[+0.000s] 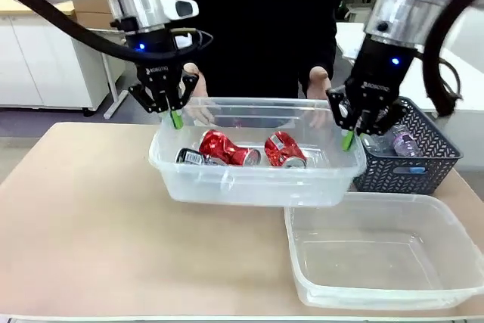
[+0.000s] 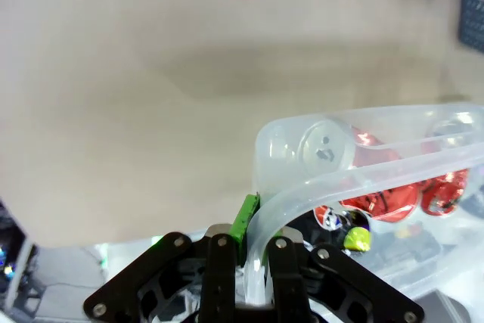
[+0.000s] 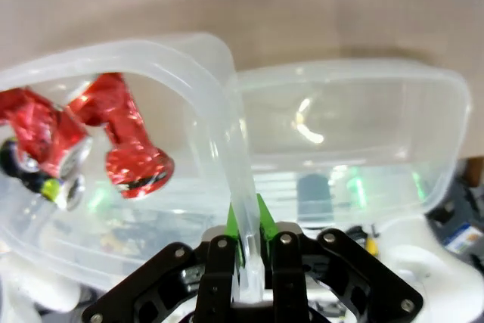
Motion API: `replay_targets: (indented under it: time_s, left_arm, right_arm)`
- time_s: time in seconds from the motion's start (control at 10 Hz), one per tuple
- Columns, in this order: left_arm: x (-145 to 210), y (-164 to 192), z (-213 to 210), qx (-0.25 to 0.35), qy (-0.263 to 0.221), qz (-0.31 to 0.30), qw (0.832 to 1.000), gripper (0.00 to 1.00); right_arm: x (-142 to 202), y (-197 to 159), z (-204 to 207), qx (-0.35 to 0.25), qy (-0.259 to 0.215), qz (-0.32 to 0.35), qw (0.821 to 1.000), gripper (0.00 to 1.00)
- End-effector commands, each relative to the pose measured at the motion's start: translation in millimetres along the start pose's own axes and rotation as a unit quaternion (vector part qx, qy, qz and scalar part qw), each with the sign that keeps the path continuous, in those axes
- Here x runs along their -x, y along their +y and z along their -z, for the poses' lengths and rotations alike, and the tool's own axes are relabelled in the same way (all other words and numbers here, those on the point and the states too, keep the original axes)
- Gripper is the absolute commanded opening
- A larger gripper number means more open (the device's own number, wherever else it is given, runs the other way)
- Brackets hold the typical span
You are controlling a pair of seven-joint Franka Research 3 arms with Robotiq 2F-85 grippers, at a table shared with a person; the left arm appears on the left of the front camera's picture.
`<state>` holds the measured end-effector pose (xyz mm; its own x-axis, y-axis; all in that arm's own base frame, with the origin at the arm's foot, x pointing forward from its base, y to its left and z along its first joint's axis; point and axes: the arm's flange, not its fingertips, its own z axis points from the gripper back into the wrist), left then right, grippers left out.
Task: Sort the waste into each basket.
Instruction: Offer the picked Organizing box to the human, then release the Organizing box you were holding.
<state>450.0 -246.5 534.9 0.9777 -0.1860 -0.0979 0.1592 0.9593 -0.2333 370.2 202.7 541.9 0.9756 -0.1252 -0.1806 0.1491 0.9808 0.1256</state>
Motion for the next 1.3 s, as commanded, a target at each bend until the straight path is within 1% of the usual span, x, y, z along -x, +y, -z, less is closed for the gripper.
replay_targets:
  time_s: [0.0,0.1,0.2,0.3,0.4,0.5,0.6,1.2]
  left_arm:
    - [-59,3,-30,0.003,-0.022,-0.005,1.0,0.06]
    - [-76,6,-34,0.008,-0.033,-0.012,0.999,0.06]
    - [-87,7,-33,0.013,-0.036,-0.02,0.999,0.06]
    - [-95,10,-29,0.023,-0.036,-0.025,0.999,0.06]
    - [-100,16,-26,0.042,-0.044,-0.037,0.997,0.06]
    - [-100,20,-24,0.054,-0.043,-0.044,0.997,0.06]
    - [-100,22,-15,0.012,-0.025,-0.017,0.999,0.06]
    - [-100,22,-15,0.012,-0.025,-0.017,0.999,0.06]
  right_arm:
    - [-66,16,-30,0.031,0.025,-0.022,0.999,0.07]
    - [-91,20,-32,0.039,0.034,-0.019,0.998,0.07]
    - [-116,22,-29,0.044,0.03,-0.035,0.998,0.07]
    - [-135,23,-24,0.038,0.035,-0.038,0.998,0.07]
    - [-146,24,-14,0.037,0.055,-0.041,0.997,0.07]
    - [-152,23,-2,0.043,0.063,-0.03,0.997,0.07]
    - [-141,21,-13,0.024,0.031,-0.022,0.999,0.07]
    - [-141,21,-13,0.024,0.031,-0.022,0.999,0.07]
